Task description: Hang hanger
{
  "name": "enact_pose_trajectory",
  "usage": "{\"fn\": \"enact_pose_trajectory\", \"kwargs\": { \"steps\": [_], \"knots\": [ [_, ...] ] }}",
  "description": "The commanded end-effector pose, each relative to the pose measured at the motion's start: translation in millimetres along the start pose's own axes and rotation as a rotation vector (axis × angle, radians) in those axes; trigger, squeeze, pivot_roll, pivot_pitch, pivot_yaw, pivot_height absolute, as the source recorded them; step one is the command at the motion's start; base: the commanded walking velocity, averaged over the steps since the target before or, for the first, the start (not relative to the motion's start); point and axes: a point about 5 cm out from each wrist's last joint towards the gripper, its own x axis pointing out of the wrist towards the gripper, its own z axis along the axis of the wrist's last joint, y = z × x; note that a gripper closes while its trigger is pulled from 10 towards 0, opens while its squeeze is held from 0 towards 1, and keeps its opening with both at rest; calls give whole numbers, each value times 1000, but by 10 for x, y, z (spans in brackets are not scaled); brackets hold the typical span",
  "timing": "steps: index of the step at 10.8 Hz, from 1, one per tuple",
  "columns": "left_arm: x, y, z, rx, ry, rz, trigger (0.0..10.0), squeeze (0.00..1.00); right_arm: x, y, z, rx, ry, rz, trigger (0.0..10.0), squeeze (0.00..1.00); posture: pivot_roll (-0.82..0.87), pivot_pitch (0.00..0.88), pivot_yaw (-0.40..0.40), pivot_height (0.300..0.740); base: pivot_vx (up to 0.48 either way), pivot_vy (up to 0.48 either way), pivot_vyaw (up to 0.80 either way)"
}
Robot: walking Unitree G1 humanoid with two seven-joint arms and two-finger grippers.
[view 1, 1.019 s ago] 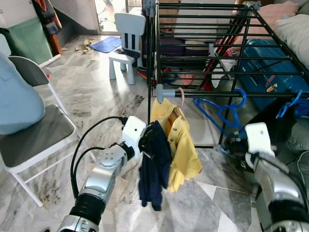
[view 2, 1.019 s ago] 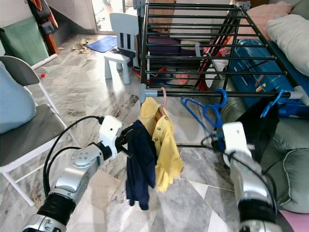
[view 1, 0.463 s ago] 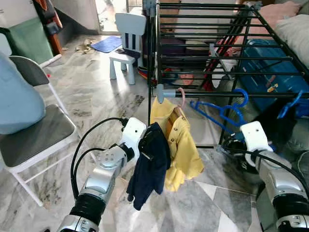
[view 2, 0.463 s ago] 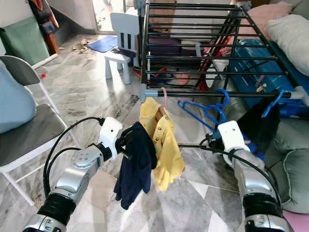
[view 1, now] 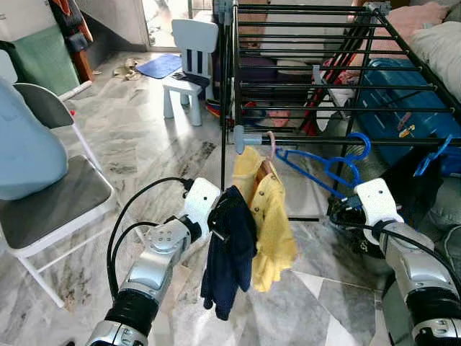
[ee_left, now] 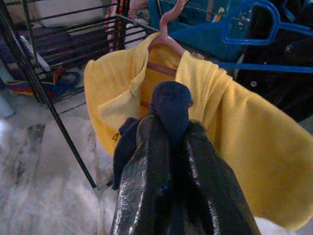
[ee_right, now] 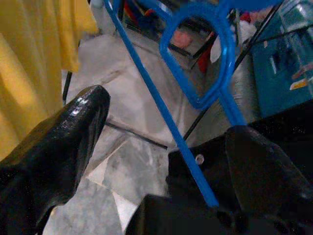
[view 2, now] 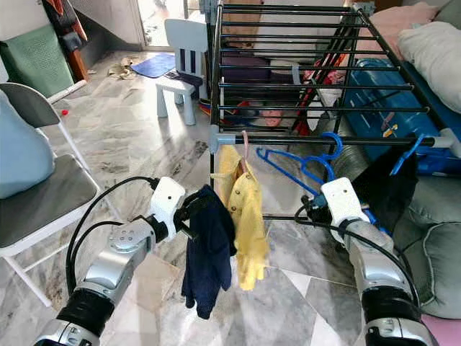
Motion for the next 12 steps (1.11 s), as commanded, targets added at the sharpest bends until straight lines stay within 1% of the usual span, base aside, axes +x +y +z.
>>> {"fn": "enact_pose_trajectory", "kwargs": {
  "steps": [1,2,3,5,6,7,9,10,12],
  "knots": [
    [26,31,85,31,-23,8,10000,0,-25,-93,202,-14,-92,-23,10000,0,42,0,-13,740,0,0,0],
    [28,30,77,33,-18,10,10000,0,-48,-149,271,-3,-140,-47,10000,0,41,0,-12,740,0,0,0],
    [31,26,75,35,-16,8,10000,0,-55,-168,269,-5,-142,-51,10000,0,39,0,-11,740,0,0,0],
    [34,26,74,38,-11,8,10000,0,-68,-205,188,-46,-111,-57,10000,0,40,0,-11,740,0,0,0],
    [28,32,64,41,-5,9,10000,0,-59,-188,115,-23,-81,-40,10000,0,41,0,-10,740,0,0,0],
    [24,34,60,42,-4,10,10000,0,-46,-130,19,-19,-45,4,10000,0,44,0,-11,740,0,0,0],
    [17,37,58,44,-2,11,10000,0,3,-70,-97,-13,1,47,10000,0,53,0,-17,740,0,0,0],
    [-1,51,49,45,2,17,10000,0,58,-52,-108,8,10,60,0,0,62,0,-21,740,0,0,0],
    [-22,60,41,47,6,22,10000,0,118,-15,-68,1,11,69,0,0,69,0,-22,740,0,0,0]
  ]
}}
